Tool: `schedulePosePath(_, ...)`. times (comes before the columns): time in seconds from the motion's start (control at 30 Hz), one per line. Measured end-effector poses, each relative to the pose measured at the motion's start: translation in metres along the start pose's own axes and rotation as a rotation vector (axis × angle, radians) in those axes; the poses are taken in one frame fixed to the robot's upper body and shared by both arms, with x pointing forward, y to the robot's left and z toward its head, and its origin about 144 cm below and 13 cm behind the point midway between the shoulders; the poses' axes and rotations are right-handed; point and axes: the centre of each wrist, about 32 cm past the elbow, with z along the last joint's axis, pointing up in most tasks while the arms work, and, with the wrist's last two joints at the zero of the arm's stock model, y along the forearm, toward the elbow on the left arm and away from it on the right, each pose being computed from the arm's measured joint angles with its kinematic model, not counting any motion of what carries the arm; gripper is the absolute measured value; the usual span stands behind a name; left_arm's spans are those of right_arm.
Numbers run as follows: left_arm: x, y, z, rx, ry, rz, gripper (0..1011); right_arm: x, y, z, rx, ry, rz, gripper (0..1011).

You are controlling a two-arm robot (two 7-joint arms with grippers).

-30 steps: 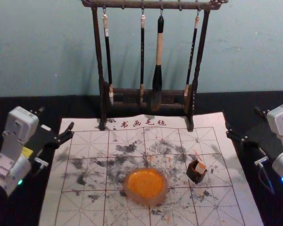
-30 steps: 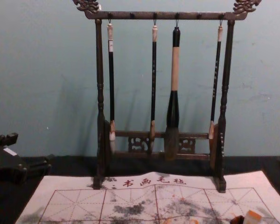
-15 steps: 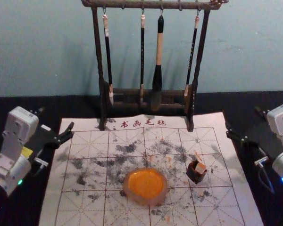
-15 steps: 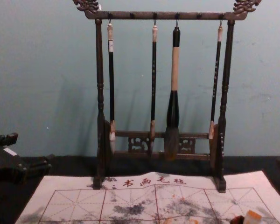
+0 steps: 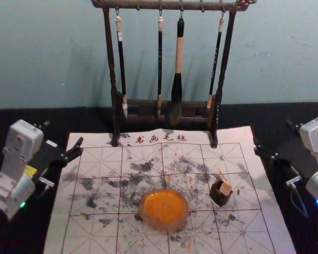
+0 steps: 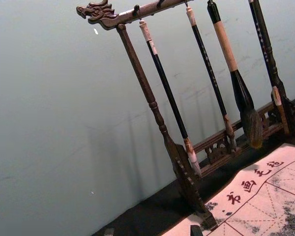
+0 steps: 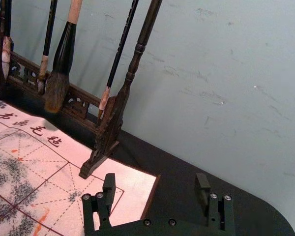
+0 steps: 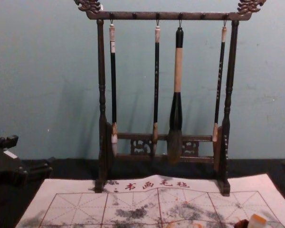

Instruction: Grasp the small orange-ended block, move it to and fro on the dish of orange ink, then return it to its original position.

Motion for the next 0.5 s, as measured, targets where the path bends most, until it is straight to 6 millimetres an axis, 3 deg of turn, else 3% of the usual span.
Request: schedulePosePath(0.5,0.0,0.0,0.0,0.0,0.0,0.0,1001,0.0,0.0,0.0,0.0,0.0,0.0,1000)
